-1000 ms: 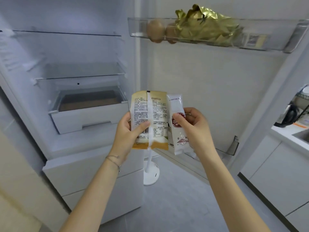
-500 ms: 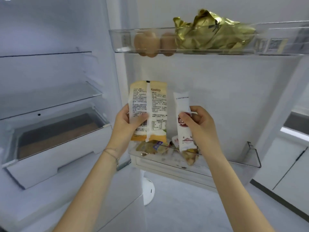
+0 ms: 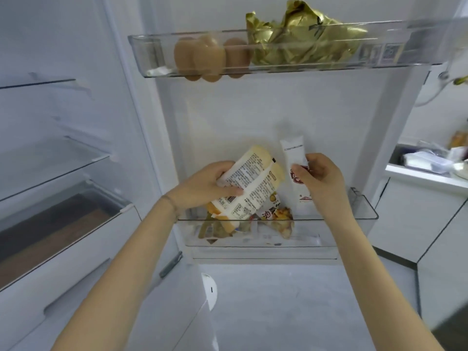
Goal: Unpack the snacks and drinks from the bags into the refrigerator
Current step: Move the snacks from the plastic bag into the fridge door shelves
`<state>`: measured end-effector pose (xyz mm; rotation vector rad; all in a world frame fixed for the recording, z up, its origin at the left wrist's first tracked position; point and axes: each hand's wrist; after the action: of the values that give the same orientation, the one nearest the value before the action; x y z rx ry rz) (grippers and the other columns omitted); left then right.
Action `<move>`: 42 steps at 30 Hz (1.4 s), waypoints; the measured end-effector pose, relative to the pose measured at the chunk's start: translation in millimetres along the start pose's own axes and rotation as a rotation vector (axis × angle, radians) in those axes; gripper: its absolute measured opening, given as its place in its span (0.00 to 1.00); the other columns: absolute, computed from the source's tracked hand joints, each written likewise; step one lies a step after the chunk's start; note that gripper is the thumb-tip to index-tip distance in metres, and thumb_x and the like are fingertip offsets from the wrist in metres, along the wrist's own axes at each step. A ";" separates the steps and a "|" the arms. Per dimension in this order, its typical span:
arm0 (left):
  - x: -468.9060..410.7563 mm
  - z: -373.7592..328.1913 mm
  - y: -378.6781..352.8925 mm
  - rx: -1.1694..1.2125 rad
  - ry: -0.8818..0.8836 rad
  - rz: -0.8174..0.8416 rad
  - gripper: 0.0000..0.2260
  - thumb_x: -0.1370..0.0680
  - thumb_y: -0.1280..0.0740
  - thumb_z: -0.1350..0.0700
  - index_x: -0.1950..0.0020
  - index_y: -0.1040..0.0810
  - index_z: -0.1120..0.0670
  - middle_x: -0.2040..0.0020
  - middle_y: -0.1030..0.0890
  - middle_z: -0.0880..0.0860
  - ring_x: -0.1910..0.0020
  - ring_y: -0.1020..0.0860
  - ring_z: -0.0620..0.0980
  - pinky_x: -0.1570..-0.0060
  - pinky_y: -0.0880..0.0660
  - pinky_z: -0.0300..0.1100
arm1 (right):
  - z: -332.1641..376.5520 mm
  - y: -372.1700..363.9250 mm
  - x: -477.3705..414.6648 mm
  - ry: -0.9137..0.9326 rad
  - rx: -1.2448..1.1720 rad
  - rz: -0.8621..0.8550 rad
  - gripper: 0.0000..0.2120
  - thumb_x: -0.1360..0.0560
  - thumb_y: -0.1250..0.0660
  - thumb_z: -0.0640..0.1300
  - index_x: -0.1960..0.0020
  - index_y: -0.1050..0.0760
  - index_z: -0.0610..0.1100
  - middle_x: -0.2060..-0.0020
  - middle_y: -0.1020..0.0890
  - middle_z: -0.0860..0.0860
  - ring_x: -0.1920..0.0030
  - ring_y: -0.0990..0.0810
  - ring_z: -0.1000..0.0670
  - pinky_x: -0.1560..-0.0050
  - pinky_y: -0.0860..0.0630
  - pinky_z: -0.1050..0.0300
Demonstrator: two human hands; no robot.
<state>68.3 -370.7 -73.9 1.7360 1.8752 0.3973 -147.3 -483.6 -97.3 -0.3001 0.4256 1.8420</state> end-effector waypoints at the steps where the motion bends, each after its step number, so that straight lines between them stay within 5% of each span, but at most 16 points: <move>1: -4.1 1.2 0.9 -0.037 0.013 0.055 0.12 0.24 0.29 0.59 0.41 0.23 0.54 0.44 0.18 0.48 0.48 0.18 0.43 0.54 0.20 0.41 | -0.7 2.4 -0.1 0.003 0.009 0.002 0.04 0.24 0.32 0.42 0.50 0.23 0.45 0.60 0.17 0.55 0.60 0.19 0.58 0.59 0.24 0.65; 7: -22.5 10.9 0.7 -0.160 0.115 0.267 0.13 0.25 0.27 0.54 0.42 0.22 0.54 0.46 0.17 0.49 0.50 0.18 0.46 0.52 0.19 0.46 | 2.1 14.6 2.0 0.002 0.013 0.040 0.05 0.24 0.32 0.39 0.53 0.23 0.48 0.64 0.20 0.57 0.65 0.22 0.63 0.64 0.29 0.72; 12: -23.0 15.4 -9.7 -0.253 0.070 0.131 0.13 0.27 0.25 0.52 0.46 0.24 0.48 0.47 0.19 0.45 0.50 0.20 0.42 0.53 0.22 0.39 | -0.8 14.2 2.5 -0.025 0.015 0.092 0.06 0.24 0.31 0.39 0.55 0.24 0.50 0.64 0.19 0.58 0.65 0.21 0.62 0.66 0.29 0.72; 15: -18.7 17.6 -11.8 -0.358 0.018 0.067 0.15 0.27 0.26 0.51 0.44 0.26 0.42 0.48 0.21 0.39 0.52 0.22 0.36 0.54 0.25 0.34 | -3.8 13.6 0.5 -0.043 0.050 0.153 0.03 0.24 0.32 0.40 0.51 0.22 0.46 0.61 0.17 0.56 0.63 0.20 0.59 0.62 0.27 0.67; 19: -16.2 24.2 -6.9 -0.397 0.074 0.192 0.15 0.24 0.29 0.54 0.38 0.24 0.46 0.45 0.21 0.40 0.49 0.23 0.37 0.54 0.28 0.28 | -5.0 14.3 -3.9 -0.064 0.151 0.259 0.07 0.23 0.34 0.40 0.48 0.21 0.49 0.55 0.17 0.51 0.59 0.18 0.54 0.55 0.24 0.59; 25: -15.6 31.7 -8.0 -0.453 0.157 0.213 0.20 0.24 0.30 0.54 0.32 0.26 0.47 0.39 0.23 0.42 0.41 0.26 0.41 0.40 0.30 0.37 | -5.2 13.0 -7.9 -0.061 0.324 0.464 0.10 0.24 0.33 0.41 0.46 0.21 0.54 0.52 0.17 0.53 0.51 0.20 0.55 0.50 0.25 0.60; 29: -3.2 28.7 -12.5 -0.497 0.102 -0.011 0.21 0.23 0.31 0.50 0.31 0.28 0.46 0.39 0.24 0.43 0.40 0.27 0.42 0.40 0.30 0.39 | -2.8 10.5 -5.0 -0.079 0.359 0.548 0.09 0.28 0.28 0.42 0.49 0.23 0.50 0.57 0.17 0.55 0.57 0.19 0.55 0.62 0.30 0.74; 34: 21.7 17.0 -22.7 -0.694 -0.013 -0.319 0.26 0.25 0.40 0.35 0.31 0.28 0.46 0.38 0.23 0.46 0.39 0.27 0.48 0.38 0.31 0.46 | -1.0 -3.0 -1.9 -0.094 0.460 0.696 0.07 0.32 0.24 0.42 0.57 0.20 0.48 0.62 0.16 0.54 0.62 0.18 0.57 0.60 0.24 0.62; 37: 30.4 19.0 -33.2 -0.803 0.022 -0.386 0.32 0.29 0.48 0.30 0.33 0.26 0.47 0.38 0.22 0.46 0.38 0.27 0.50 0.37 0.35 0.46 | -2.4 -13.6 -0.9 -0.059 0.543 0.728 0.03 0.32 0.25 0.40 0.58 0.18 0.46 0.62 0.19 0.56 0.68 0.23 0.64 0.64 0.27 0.70; 42: 42.4 33.8 -49.8 -0.879 -0.059 -0.449 0.27 0.26 0.43 0.35 0.40 0.20 0.51 0.42 0.20 0.51 0.41 0.23 0.56 0.38 0.31 0.53 | -3.0 -16.1 -2.2 -0.101 0.574 0.725 0.03 0.30 0.26 0.41 0.57 0.16 0.46 0.64 0.18 0.56 0.68 0.23 0.64 0.66 0.30 0.74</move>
<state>46.2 -340.2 -137.1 0.7213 1.6057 0.8159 -131.3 -482.4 -101.4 0.3926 1.0615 2.3026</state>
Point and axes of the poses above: each hand's wrist, its own x-axis away from the middle knuckle, its own y-axis out of the back of the hand, z = x × y
